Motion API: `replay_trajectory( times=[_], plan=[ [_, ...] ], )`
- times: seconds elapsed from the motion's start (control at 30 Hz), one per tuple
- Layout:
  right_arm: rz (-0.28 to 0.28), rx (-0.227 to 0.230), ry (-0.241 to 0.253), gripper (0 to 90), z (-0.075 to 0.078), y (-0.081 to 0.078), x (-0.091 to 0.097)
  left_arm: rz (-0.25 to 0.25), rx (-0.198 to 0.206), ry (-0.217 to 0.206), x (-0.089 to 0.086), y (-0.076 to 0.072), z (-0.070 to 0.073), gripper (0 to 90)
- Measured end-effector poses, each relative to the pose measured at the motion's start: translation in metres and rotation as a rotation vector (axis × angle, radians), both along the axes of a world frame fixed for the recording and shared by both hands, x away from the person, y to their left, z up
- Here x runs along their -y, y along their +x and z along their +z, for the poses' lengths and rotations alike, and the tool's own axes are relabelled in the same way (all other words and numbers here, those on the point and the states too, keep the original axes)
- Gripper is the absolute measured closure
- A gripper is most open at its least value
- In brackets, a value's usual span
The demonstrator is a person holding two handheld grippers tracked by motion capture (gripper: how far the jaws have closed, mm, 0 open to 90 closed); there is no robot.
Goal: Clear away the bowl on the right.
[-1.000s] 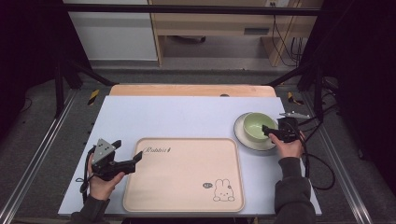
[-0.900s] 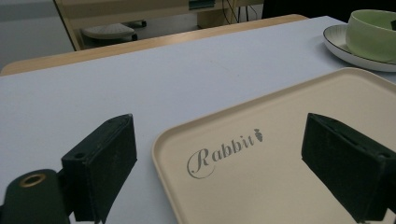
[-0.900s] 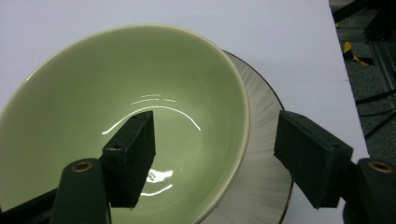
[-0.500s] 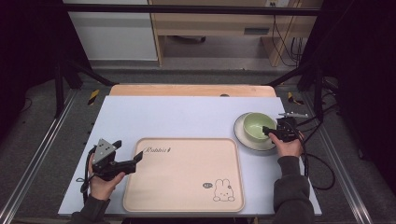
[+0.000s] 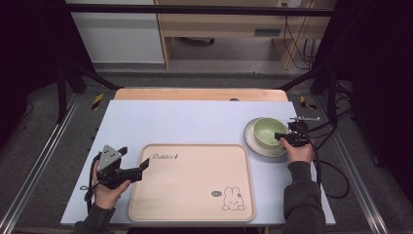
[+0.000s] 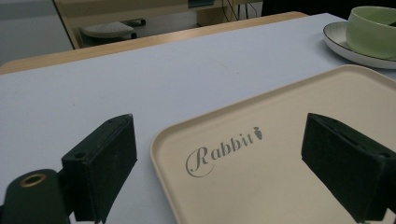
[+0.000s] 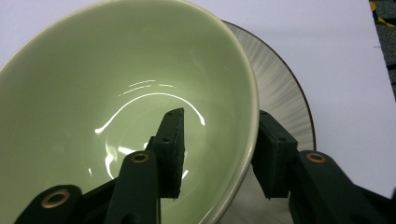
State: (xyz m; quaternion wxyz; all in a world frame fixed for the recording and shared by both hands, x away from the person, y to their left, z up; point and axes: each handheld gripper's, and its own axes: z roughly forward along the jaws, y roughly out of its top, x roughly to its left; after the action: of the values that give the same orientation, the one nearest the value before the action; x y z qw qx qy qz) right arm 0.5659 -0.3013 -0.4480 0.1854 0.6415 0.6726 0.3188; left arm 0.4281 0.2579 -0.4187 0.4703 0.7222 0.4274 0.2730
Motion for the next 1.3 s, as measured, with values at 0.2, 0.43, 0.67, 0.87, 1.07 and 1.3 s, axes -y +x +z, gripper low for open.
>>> replay_trajectory(
  times=[0.2,0.43,0.67,0.87,1.07,1.3],
  plan=[
    [-0.015,-0.024,0.006,63.0,-0.002,0.002,0.001,0.001,-0.003,0.001,0.0,0.0,-0.001,10.1],
    [-0.022,-0.039,0.018,70.2,-0.002,0.004,0.001,0.0,-0.003,0.0,0.0,0.001,-0.001,10.1],
    [-0.03,-0.057,0.021,73.5,-0.001,0.006,0.002,-0.001,-0.005,0.002,0.001,0.001,-0.001,10.1],
    [-0.045,-0.068,0.031,75.8,0.0,0.007,0.002,-0.002,-0.006,0.002,0.001,0.001,-0.001,10.1],
    [-0.064,-0.08,0.04,78.9,0.0,0.009,0.003,-0.003,-0.006,0.002,0.001,0.001,-0.001,10.1],
    [-0.081,-0.093,0.04,82.0,0.002,0.012,0.002,-0.004,-0.004,0.0,0.001,0.001,-0.001,10.2]
  ],
)
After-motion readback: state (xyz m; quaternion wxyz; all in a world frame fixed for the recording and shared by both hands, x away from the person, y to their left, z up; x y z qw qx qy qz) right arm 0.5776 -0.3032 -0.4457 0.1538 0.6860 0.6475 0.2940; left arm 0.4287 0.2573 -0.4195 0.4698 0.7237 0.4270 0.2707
